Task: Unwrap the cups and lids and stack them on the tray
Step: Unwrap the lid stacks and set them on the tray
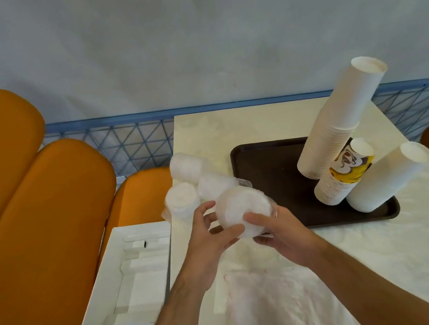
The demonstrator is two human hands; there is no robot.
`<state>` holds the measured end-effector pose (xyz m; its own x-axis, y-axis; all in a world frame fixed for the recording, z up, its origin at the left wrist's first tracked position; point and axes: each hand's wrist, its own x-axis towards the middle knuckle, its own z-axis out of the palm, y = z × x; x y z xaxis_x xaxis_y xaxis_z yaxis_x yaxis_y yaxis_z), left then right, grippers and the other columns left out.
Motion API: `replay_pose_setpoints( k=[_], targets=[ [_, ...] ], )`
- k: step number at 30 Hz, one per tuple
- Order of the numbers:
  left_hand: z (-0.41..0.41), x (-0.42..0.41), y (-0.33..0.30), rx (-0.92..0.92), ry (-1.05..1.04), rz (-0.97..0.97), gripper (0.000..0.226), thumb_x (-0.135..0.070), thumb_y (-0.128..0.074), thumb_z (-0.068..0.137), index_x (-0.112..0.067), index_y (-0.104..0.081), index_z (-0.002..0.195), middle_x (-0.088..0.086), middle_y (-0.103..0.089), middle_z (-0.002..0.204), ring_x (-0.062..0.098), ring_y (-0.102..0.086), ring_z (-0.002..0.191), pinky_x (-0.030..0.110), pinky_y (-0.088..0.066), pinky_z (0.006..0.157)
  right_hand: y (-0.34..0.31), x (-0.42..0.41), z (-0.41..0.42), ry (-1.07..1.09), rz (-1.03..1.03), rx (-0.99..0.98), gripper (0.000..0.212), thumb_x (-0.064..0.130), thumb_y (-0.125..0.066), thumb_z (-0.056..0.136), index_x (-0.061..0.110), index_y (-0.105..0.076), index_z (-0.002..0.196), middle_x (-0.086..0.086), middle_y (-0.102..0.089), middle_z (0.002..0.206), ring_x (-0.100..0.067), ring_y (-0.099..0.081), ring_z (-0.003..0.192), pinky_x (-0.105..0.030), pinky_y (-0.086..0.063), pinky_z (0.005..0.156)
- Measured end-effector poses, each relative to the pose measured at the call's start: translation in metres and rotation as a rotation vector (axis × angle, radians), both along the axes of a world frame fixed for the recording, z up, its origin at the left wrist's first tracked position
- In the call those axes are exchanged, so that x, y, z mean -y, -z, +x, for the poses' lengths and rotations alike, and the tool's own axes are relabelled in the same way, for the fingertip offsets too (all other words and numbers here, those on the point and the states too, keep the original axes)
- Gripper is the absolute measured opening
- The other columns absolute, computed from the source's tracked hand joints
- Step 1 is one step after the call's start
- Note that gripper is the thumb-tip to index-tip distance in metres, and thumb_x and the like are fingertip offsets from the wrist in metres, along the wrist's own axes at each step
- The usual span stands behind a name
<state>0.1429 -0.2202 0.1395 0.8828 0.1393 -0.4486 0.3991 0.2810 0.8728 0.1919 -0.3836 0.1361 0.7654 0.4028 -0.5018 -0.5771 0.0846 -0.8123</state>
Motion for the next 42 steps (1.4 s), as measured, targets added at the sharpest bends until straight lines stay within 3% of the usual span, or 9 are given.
replay_pose_setpoints(
  k=[6,14,18,21,26,31,34,38,42],
  targets=[
    [0.004,0.023,-0.029,-0.048,0.01,-0.216,0.033,-0.048,-0.05,0.096,-0.031,-0.066,0.12,0.002,-0.07,0.119,0.024,-0.066,0.112,0.045,-0.058,0.09,-0.017,0.035,-0.006,0.052,0.243,-0.128,0.082,0.023,-0.086,0.055,0.033,-0.052,0.129,-0.013,-0.055,0.132,-0.038,-0.057,0.123,-0.042,-0.059,0.082],
    [0.02,0.043,-0.056,0.033,0.064,-0.254,0.021,-0.022,-0.061,0.092,-0.015,-0.08,0.086,0.005,-0.072,0.093,0.02,-0.063,0.092,0.041,-0.052,0.089,-0.03,0.074,-0.005,0.072,0.315,-0.148,0.121,0.028,-0.101,0.021,0.023,-0.053,0.132,-0.018,-0.057,0.126,-0.038,-0.062,0.109,-0.041,-0.06,0.068],
    [0.023,0.049,-0.057,0.065,0.074,-0.31,0.012,-0.021,-0.057,0.096,-0.011,-0.062,0.09,0.008,-0.067,0.099,0.023,-0.061,0.096,0.053,-0.05,0.093,-0.03,0.088,0.0,0.122,0.399,-0.143,0.115,0.025,-0.101,0.028,0.021,-0.054,0.133,-0.018,-0.06,0.123,-0.036,-0.07,0.101,-0.043,-0.06,0.069],
    [0.024,0.052,-0.061,0.051,0.078,-0.38,0.015,-0.023,-0.057,0.093,-0.017,-0.063,0.081,0.009,-0.065,0.096,0.022,-0.061,0.086,0.042,-0.047,0.074,-0.033,0.095,0.003,0.174,0.449,-0.125,0.106,0.026,-0.101,0.033,0.02,-0.057,0.129,-0.016,-0.063,0.116,-0.033,-0.073,0.092,-0.041,-0.061,0.064],
    [0.025,0.051,-0.07,0.044,0.267,-0.016,0.02,-0.023,-0.07,0.089,-0.009,-0.064,0.103,0.002,-0.058,0.078,0.009,-0.046,0.066,0.027,-0.04,0.067,-0.037,0.105,0.01,0.256,0.497,-0.088,0.091,0.026,-0.1,0.041,0.023,-0.063,0.124,-0.009,-0.075,0.104,-0.029,-0.073,0.094,-0.039,-0.062,0.067],
    [0.027,0.05,-0.084,0.138,0.421,0.235,0.017,-0.024,-0.073,0.083,-0.008,-0.07,0.076,-0.003,-0.059,0.068,-0.001,-0.055,0.069,0.015,-0.044,0.069,-0.038,0.113,0.016,0.285,0.418,-0.075,0.066,0.025,-0.082,0.069,0.028,-0.06,0.131,-0.01,-0.067,0.12,-0.031,-0.069,0.106,-0.04,-0.061,0.072],
    [0.03,0.052,-0.086,0.234,0.267,0.1,0.018,-0.026,-0.069,0.078,-0.009,-0.074,0.074,0.008,-0.066,0.077,0.012,-0.061,0.081,0.02,-0.049,0.08,-0.039,0.113,0.017,0.279,0.391,-0.062,0.071,0.026,-0.084,0.067,0.026,-0.059,0.133,-0.01,-0.065,0.122,-0.029,-0.068,0.105,-0.039,-0.059,0.073],
    [0.03,0.059,-0.084,0.202,0.109,-0.273,0.021,-0.021,-0.06,0.086,-0.014,-0.069,0.068,0.006,-0.067,0.078,0.013,-0.066,0.076,0.027,-0.056,0.073,-0.041,0.118,0.021,0.286,0.457,-0.056,0.069,0.026,-0.084,0.064,0.023,-0.061,0.13,-0.008,-0.07,0.114,-0.027,-0.07,0.099,-0.037,-0.06,0.07],
    [0.024,0.061,-0.08,0.063,0.153,-0.222,0.021,-0.03,-0.06,0.088,-0.013,-0.066,0.08,0.009,-0.071,0.086,0.018,-0.065,0.072,0.028,-0.054,0.066,-0.047,0.126,0.023,0.243,0.476,-0.069,0.079,0.023,-0.093,0.049,0.022,-0.063,0.121,-0.009,-0.072,0.1,-0.028,-0.072,0.089,-0.038,-0.061,0.062]
  ],
)
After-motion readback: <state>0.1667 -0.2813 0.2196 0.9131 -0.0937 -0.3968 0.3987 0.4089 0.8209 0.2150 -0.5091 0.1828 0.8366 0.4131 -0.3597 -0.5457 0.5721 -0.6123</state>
